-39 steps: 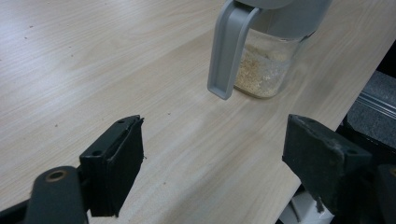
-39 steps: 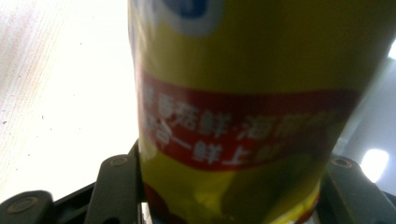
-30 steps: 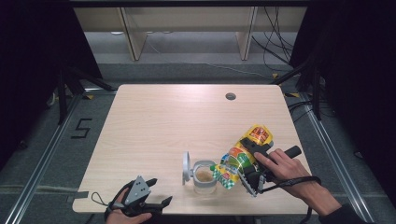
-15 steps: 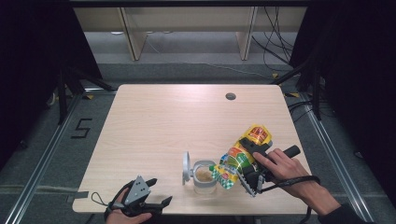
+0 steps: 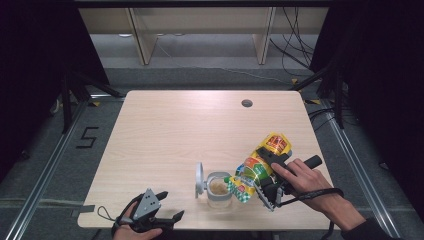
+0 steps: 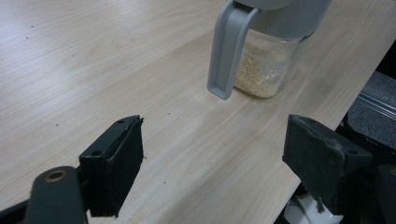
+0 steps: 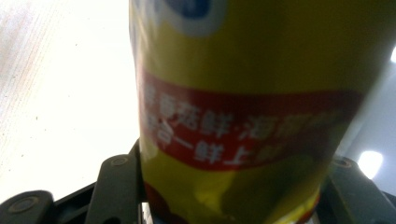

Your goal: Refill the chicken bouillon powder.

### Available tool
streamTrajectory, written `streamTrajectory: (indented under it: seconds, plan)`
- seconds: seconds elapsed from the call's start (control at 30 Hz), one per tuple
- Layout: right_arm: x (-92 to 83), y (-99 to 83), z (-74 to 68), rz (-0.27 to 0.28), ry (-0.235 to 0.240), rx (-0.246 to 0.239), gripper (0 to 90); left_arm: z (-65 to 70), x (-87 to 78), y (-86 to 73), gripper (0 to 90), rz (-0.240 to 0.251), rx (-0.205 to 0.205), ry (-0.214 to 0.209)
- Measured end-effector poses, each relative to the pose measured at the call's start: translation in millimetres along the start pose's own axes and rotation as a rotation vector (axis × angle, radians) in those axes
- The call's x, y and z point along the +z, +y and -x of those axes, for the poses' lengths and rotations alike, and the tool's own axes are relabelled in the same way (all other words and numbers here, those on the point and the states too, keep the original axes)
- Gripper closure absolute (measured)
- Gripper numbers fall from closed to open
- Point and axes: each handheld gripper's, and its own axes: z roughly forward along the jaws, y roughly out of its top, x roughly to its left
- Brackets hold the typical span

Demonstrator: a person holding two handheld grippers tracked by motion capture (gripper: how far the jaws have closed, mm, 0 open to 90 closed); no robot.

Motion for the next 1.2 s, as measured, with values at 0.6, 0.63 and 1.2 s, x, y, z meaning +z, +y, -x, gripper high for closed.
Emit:
streamTrajectory:
  seconds: [0.6,0.63,1.2]
  plan:
    - [0.1,0.6,-2.1,-0.018,0.013,0.007,46.8,0.1,-0.1,0.0,19.5,0.001,0.001,0.000]
    - [-0.3,0.1,-4.3,-0.025,0.012,0.037,46.8,0.0,0.0,0.0,19.5,0.001,0.001,0.000]
    - [0.9,1.1,-2.0,-0.010,0.018,-0.004,46.9,0.1,-1.1,-1.3,19.5,-0.002,-0.030,0.009]
